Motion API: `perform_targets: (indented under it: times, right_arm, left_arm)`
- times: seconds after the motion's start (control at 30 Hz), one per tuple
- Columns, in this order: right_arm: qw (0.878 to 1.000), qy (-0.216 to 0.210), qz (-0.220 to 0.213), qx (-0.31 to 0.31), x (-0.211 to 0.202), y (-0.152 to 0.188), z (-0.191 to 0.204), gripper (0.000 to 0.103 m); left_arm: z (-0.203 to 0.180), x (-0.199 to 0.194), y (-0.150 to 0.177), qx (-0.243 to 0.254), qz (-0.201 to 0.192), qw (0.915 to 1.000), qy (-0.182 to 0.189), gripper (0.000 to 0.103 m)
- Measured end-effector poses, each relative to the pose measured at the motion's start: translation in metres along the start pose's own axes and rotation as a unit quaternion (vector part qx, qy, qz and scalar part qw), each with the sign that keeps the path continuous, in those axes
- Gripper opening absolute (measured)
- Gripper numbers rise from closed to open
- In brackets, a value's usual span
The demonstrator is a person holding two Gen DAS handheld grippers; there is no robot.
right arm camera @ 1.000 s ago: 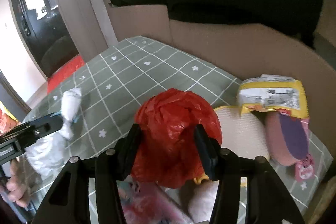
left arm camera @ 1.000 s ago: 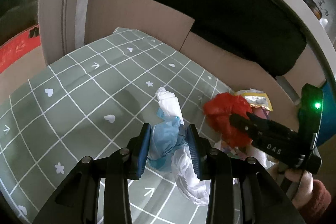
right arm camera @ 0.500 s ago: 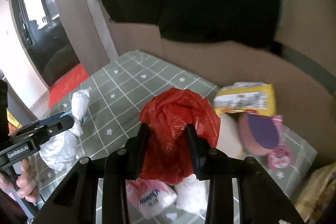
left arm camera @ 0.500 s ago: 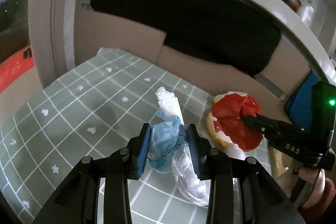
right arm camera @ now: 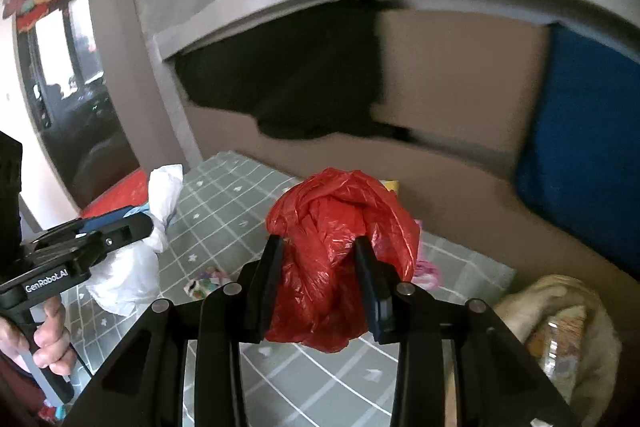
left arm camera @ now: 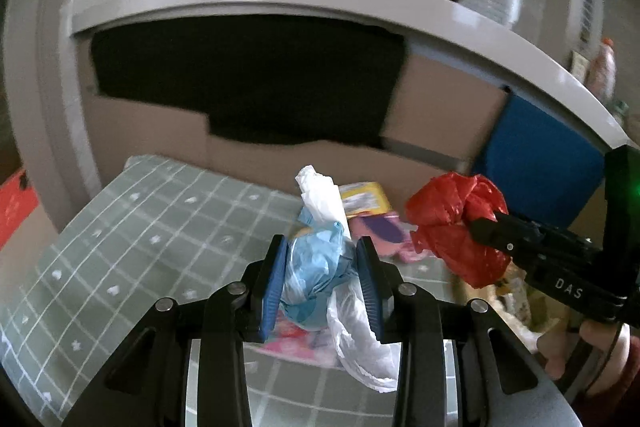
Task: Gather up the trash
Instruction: 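Carry tissue and red bag over the bin and open both tools to drop them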
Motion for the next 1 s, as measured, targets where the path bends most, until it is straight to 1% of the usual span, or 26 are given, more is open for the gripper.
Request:
perform_targets:
  times: [0.17,0.37,0.5,0.67,0.83,1.0]
  right_arm:
    - [0.999,0.025,-0.029,0.027,-0.043,0.005,-0.043,0.033]
    - [0.995,0.071,-0.052,0.057,-0.087,0.019,-0.100,0.033]
    - [0.990,0.098,-0.061,0.083,-0.115,0.033,-0.135,0.033]
    - [0.985,0.124,-0.064,0.101,-0.141,0.051,-0.165,0.033]
    - [0.981,0.141,-0.062,0.117,-0.154,0.067,-0.187,0.033]
    - [0.979,0.147,-0.054,0.130,-0.153,0.082,-0.204,0.033]
  left_arm:
    - [-0.061,0.005,-0.001,0.041,-0.002,0.9987,0.029,0.036]
    - [-0.125,0.021,0.002,0.062,0.007,0.9950,0.079,0.036]
    - [-0.172,0.030,0.011,0.071,0.017,0.9901,0.120,0.036]
    - [-0.214,0.042,0.027,0.076,0.032,0.9833,0.162,0.036]
    - [-0.240,0.059,0.043,0.086,0.056,0.9790,0.176,0.036]
    - [-0.252,0.077,0.059,0.096,0.074,0.9765,0.178,0.036]
Point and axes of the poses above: each gripper's, at about its wrist camera, not at the fingertips, and x roughly the way its jaws point, z to its left, y to its underside, the point moved 10 cm from there along x, roughly the way its jaws point, and after that the axes turned 2 degrees about -x, right-handed, at the moved point
